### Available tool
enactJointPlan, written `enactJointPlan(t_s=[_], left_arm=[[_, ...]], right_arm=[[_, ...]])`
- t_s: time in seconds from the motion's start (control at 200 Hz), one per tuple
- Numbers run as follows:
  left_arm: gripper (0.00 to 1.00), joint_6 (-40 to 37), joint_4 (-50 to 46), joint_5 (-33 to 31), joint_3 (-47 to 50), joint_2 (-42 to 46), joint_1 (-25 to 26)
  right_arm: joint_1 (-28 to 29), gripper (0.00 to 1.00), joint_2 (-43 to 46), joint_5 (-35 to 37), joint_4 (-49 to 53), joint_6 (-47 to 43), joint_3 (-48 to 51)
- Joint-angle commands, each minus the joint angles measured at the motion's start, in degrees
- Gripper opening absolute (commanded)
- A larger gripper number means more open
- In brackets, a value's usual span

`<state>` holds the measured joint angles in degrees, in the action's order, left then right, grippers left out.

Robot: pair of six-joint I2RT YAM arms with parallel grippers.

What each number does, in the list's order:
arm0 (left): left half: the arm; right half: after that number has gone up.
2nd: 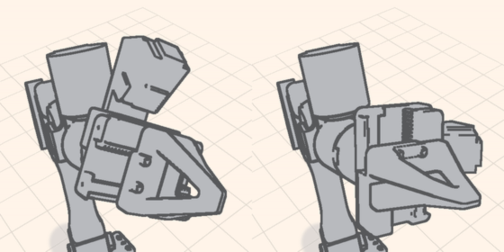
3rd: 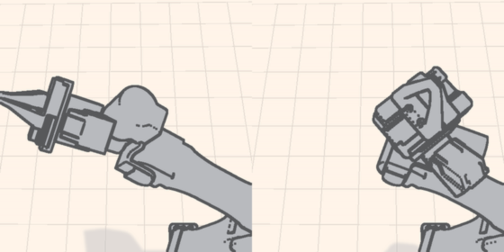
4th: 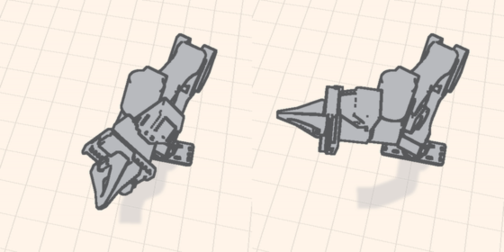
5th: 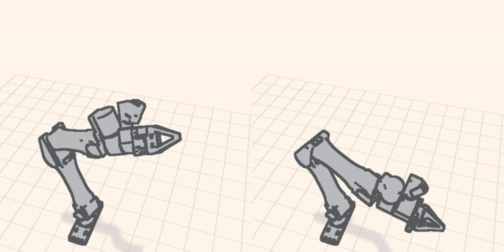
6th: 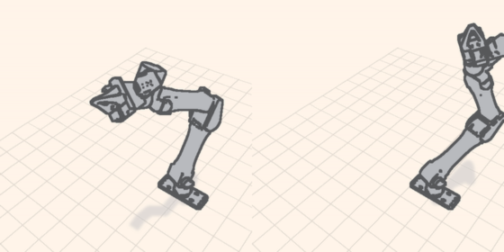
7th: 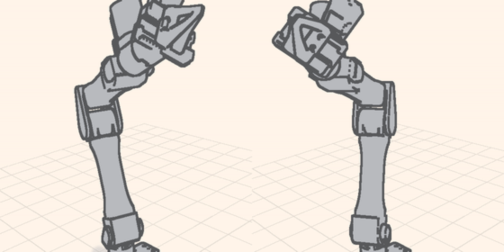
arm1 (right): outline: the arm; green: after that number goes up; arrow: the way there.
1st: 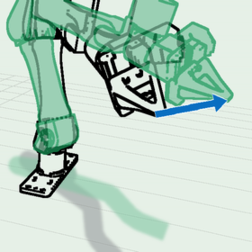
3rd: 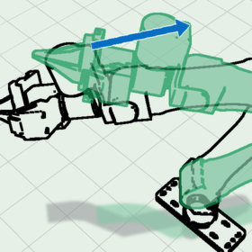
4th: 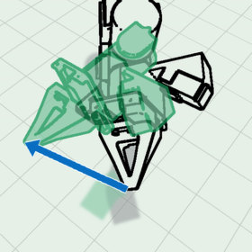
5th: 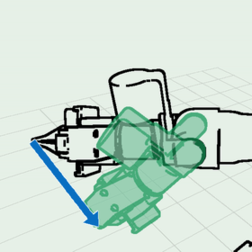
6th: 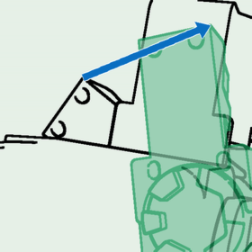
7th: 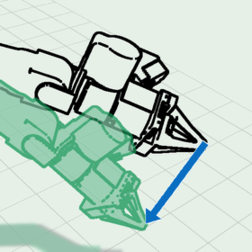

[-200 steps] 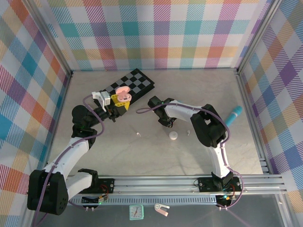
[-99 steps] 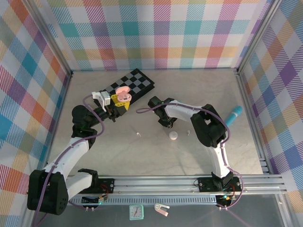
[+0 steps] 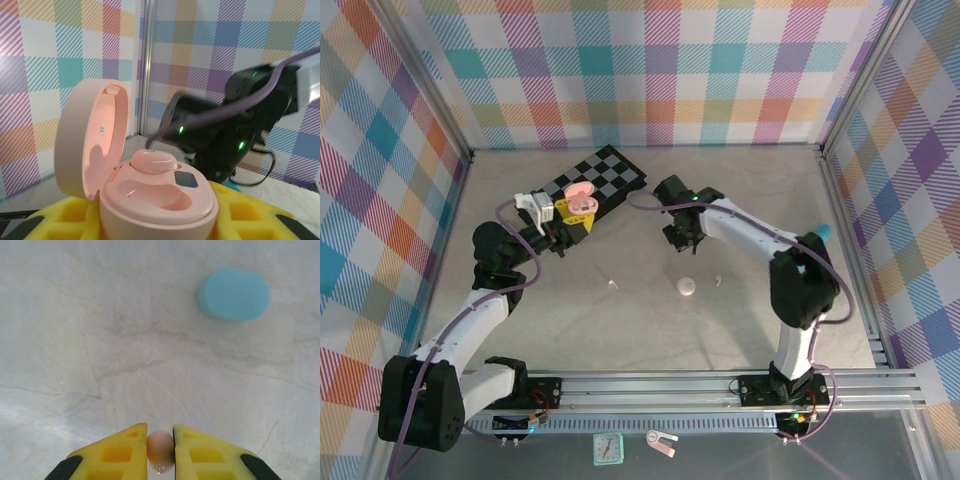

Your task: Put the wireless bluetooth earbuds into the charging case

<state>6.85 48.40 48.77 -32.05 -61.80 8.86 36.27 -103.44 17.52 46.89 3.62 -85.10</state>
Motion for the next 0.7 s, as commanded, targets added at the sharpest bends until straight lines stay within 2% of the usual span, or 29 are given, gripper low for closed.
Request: enactJointPlan(t_s=[0.0, 0.305, 0.45, 0.695], left_arm=[[0.28, 0.3, 2.7, -0.2, -2.3, -0.6, 0.7], [0.28, -3.6, 0.4, -1.8, -3.9, -2.8, 5.6], [0.28, -6.5, -1.2, -2.9, -5.1, -4.6, 8.2], [0.27, -8.5, -0.2, -4.9, -7.1, -9.2, 11.5]], right_arm=[[-1.1, 0.17, 4.9, -7.4, 1.5, 4.5, 1.4], [-2.7, 0.18, 15.9, -22.0, 0.3, 8.9, -0.6], [-2.9, 0.19, 18.6, -29.6, -1.5, 11.2, -2.3], [-3.4, 0.19, 21.0, -38.3, -4.8, 15.3, -4.2]])
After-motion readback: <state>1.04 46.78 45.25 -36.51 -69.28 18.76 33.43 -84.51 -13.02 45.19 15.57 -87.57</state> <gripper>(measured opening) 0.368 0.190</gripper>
